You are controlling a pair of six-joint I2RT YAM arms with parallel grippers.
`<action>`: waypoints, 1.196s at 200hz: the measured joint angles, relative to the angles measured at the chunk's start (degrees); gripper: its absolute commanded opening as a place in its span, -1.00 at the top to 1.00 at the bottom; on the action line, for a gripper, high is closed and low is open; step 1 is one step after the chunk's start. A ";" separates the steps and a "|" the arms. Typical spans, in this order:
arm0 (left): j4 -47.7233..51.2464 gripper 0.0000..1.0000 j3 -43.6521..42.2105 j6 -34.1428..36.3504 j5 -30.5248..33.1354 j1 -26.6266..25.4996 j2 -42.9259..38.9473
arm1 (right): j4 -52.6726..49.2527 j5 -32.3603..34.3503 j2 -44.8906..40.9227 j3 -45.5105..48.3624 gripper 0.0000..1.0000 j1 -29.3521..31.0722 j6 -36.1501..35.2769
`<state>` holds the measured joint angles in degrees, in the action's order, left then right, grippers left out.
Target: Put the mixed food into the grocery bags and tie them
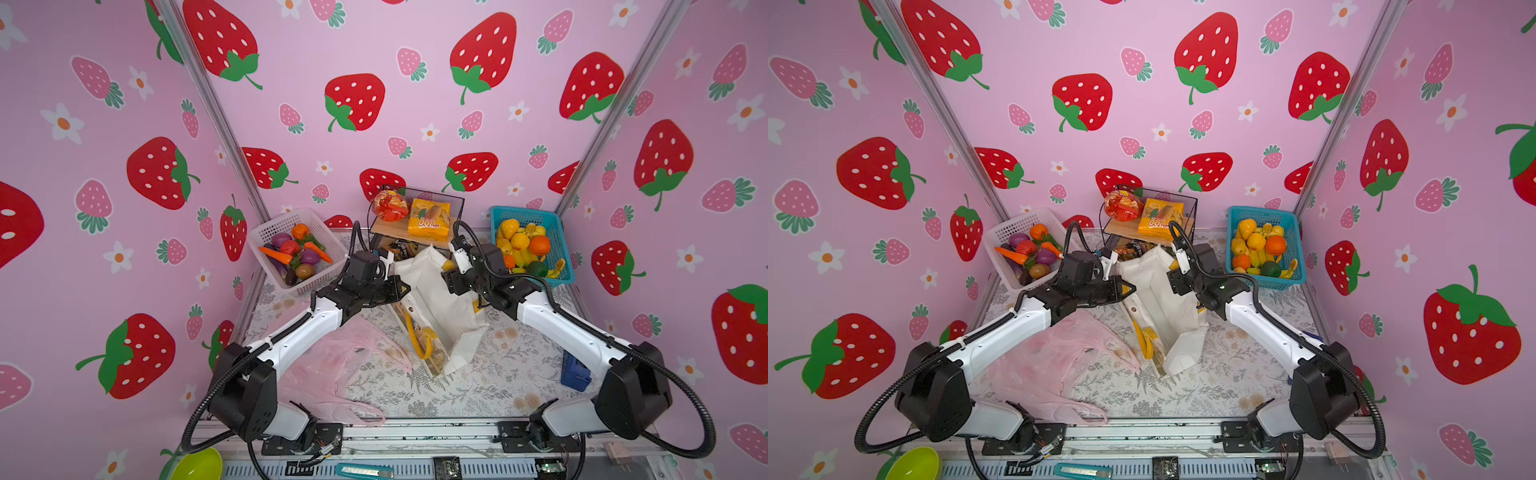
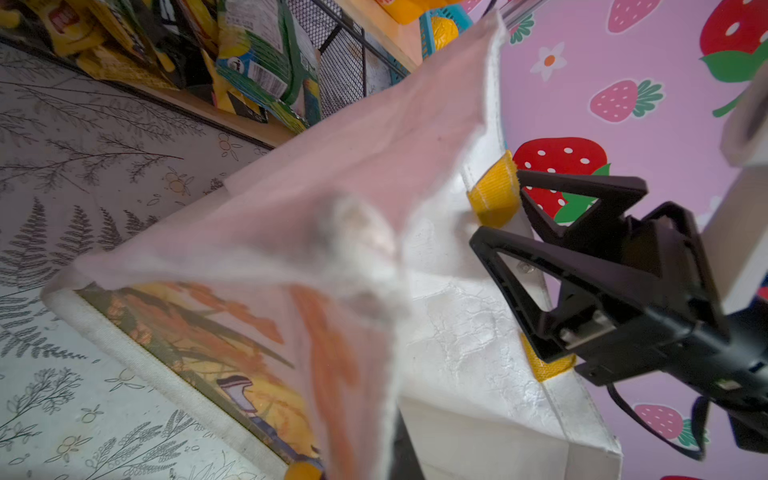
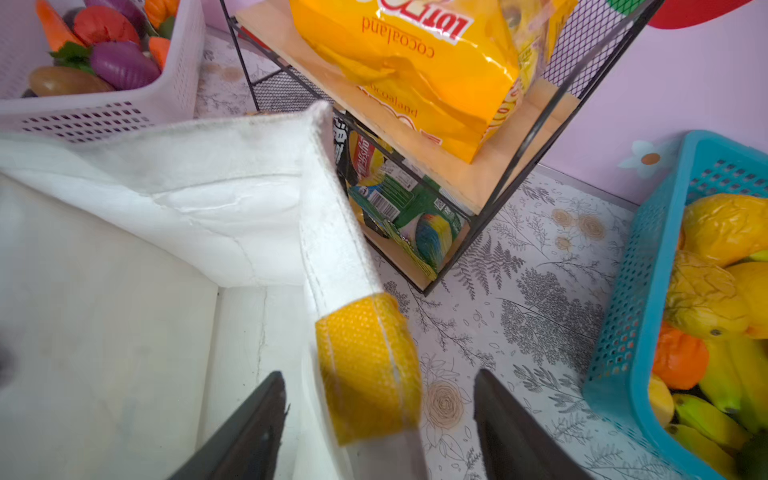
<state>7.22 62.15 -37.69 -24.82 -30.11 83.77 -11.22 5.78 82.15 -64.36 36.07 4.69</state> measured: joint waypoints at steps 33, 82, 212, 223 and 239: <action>-0.35 0.50 2.51 0.92 -1.22 -1.01 2.19 | -0.13 0.13 -1.70 3.85 0.74 -1.70 0.50; 1.64 -0.28 7.87 8.41 8.48 -1.03 1.88 | 1.29 -5.66 -10.43 13.66 0.85 -10.82 5.55; 10.01 -0.50 39.17 50.25 21.92 15.96 15.45 | 9.03 -12.61 -14.75 18.25 0.86 -13.00 9.09; 11.85 -0.51 41.72 52.28 20.06 16.09 18.08 | 9.22 -12.90 -14.29 18.25 0.86 -13.38 8.94; 13.97 -0.52 44.04 53.62 17.86 15.96 20.81 | 9.62 -13.33 -13.51 18.25 0.86 -13.92 8.76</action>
<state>21.19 106.19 15.92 -6.96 -14.15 104.57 -1.61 -7.55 68.64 -46.11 22.15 13.45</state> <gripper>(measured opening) 0.755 0.071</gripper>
